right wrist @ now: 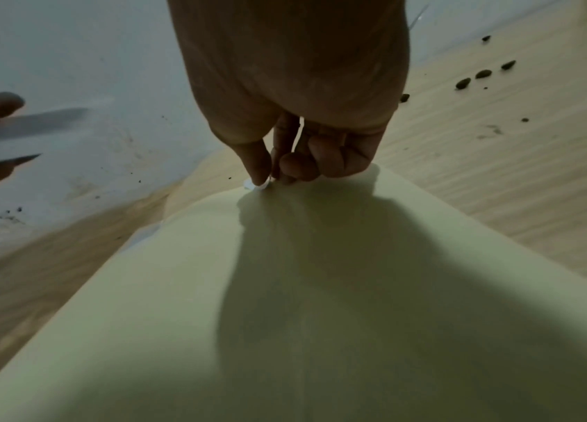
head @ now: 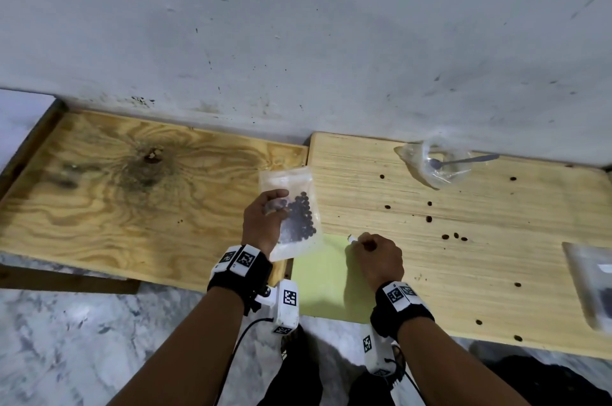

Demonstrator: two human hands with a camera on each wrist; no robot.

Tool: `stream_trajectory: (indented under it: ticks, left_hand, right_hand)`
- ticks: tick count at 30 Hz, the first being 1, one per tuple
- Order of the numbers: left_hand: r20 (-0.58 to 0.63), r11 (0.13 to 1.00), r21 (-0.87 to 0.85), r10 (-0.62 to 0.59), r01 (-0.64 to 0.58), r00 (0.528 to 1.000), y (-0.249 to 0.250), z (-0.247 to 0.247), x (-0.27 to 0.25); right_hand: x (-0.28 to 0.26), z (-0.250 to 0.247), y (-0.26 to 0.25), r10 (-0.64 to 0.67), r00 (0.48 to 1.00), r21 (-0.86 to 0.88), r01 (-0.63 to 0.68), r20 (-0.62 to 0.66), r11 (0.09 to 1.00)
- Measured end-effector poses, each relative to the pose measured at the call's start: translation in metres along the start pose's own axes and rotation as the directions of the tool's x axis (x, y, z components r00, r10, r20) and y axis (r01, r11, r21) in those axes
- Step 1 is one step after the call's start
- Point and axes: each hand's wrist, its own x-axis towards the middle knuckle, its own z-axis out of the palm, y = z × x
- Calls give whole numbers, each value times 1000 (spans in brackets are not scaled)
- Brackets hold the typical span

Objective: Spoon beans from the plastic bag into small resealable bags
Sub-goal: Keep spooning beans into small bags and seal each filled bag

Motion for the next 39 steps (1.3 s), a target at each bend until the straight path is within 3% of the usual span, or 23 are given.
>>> stream_trajectory:
  ticks: [11, 16, 21, 27, 31, 39]
  left_hand:
    - [-7, 999, 33, 28, -28, 1000, -1, -1, 0]
    - [10, 995, 68, 67, -67, 998, -3, 1, -4]
    - [151, 978, 156, 117, -141, 982, -7, 11, -13]
    - [255, 981, 113, 127, -160, 959, 2, 30, -32]
    - [305, 983, 91, 124, -158, 944, 4, 34, -41]
    - [316, 977, 38, 187, -209, 930, 3, 36, -50]
  right_hand:
    - [7, 1, 0, -70, 997, -5, 70, 44, 998]
    - [5, -11, 2, -143, 990, 281, 135, 7, 950]
    - [-14, -27, -37, -290, 956, 551, 216, 50, 806]
    - [-30, -24, -71, -470, 880, 429, 452, -69, 782]
    - [-35, -25, -73, -481, 869, 373, 486, -113, 790]
    - [-53, -32, -73, -506, 843, 81, 525, -181, 847]
